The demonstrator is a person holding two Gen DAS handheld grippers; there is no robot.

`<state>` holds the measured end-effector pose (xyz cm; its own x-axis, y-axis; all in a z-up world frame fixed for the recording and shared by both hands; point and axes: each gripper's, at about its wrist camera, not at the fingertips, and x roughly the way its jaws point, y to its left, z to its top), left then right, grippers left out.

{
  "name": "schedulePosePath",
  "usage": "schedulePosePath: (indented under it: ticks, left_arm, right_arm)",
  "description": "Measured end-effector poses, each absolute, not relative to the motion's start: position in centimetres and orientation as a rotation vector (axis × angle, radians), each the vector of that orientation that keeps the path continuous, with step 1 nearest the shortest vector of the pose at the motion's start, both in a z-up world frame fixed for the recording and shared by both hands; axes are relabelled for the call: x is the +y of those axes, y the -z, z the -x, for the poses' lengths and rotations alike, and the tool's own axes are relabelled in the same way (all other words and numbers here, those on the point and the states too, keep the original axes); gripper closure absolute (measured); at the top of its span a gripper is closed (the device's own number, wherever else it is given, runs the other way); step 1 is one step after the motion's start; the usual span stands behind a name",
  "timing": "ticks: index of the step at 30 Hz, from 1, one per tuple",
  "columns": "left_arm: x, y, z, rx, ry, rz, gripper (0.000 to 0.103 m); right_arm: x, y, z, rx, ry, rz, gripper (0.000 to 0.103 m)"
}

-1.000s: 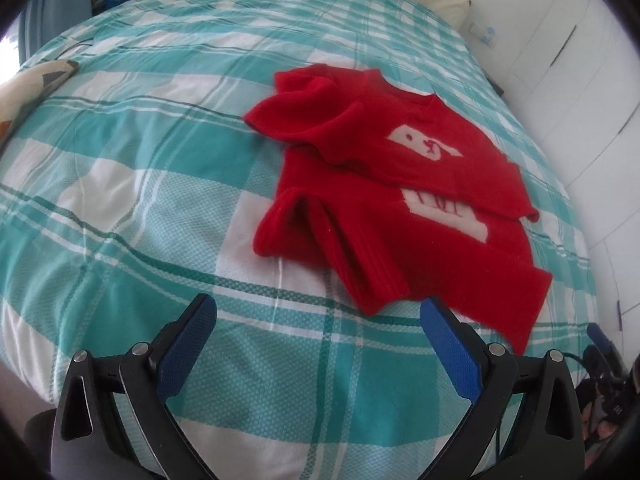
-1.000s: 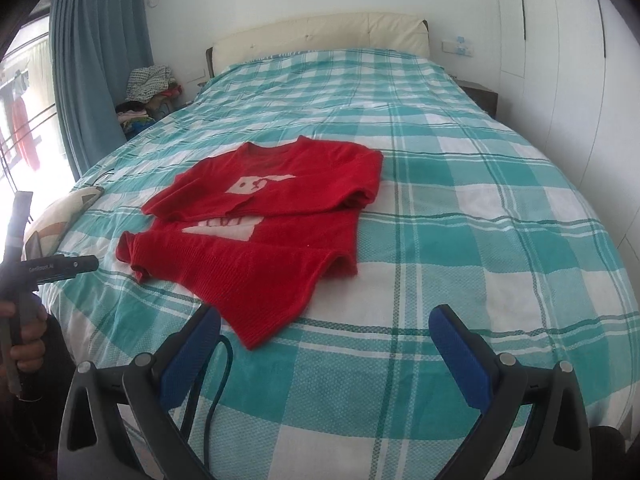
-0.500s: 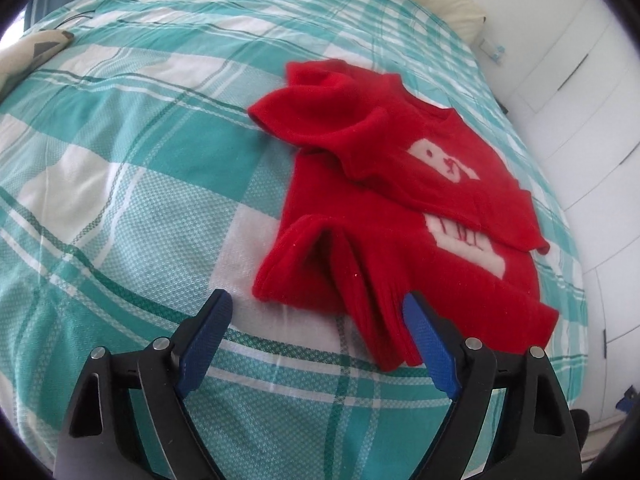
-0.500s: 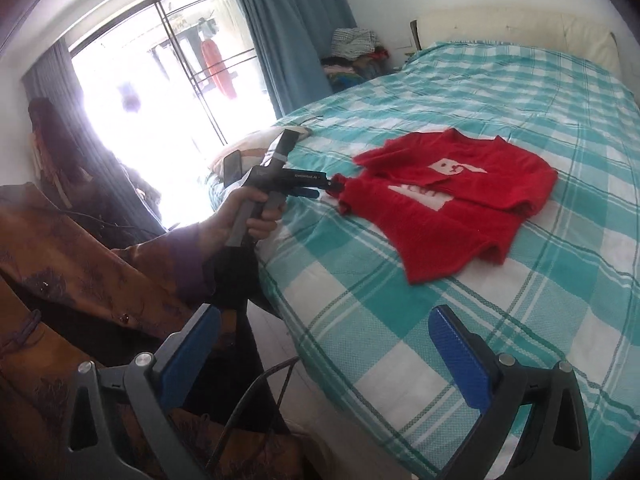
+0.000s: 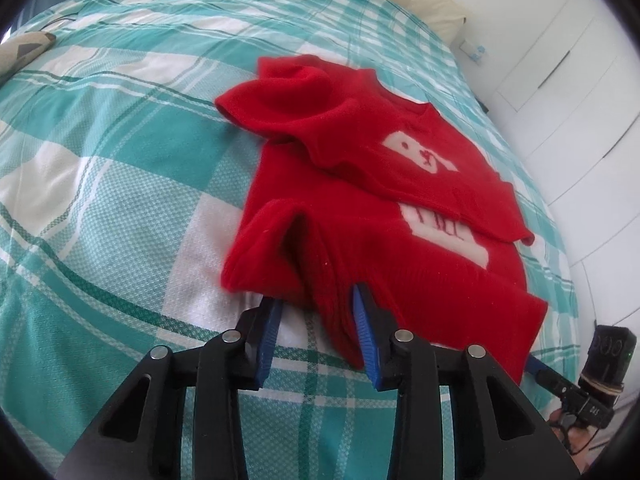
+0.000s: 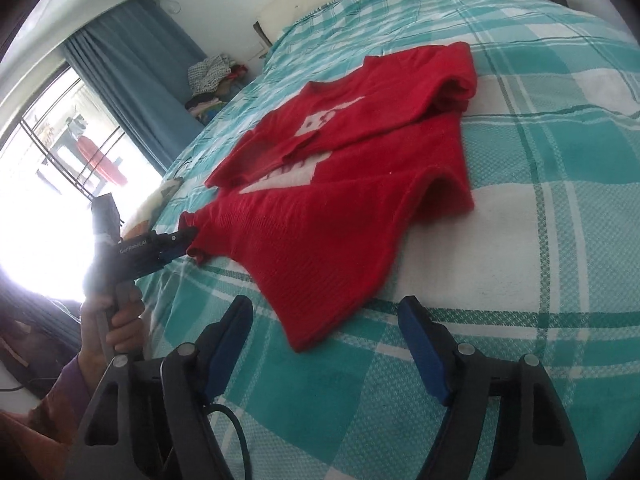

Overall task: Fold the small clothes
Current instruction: 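Grasp the sweater hem with the left gripper while the right gripper grasps it too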

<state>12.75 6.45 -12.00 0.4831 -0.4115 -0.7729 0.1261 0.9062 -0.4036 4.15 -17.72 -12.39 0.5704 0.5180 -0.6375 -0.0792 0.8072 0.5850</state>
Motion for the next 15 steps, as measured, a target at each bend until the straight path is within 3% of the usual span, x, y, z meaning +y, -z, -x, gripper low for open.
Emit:
schedulePosePath:
  ticks: [4, 6, 8, 11, 15]
  left_arm:
    - [6.1, 12.2, -12.7, 1.022, 0.340, 0.318, 0.072]
    - [5.9, 12.5, -12.8, 1.030, 0.345, 0.324, 0.082]
    - [5.7, 12.3, -12.6, 1.025, 0.358, 0.317, 0.084]
    - [5.9, 11.6, -12.3, 1.023, 0.387, 0.304, 0.092]
    - [7.3, 10.7, -11.5, 1.035, 0.424, 0.339, 0.093]
  right_arm:
    - [-16.6, 12.5, -4.8, 0.898, -0.424, -0.580, 0.050]
    - [-16.1, 12.9, -5.3, 0.907, -0.412, -0.578, 0.080]
    - [-16.2, 12.8, -5.3, 0.911, -0.406, -0.585, 0.098]
    - [-16.9, 11.4, -4.1, 0.875, -0.429, -0.594, 0.098]
    - [-18.9, 9.5, -2.1, 0.823, -0.422, -0.617, 0.098]
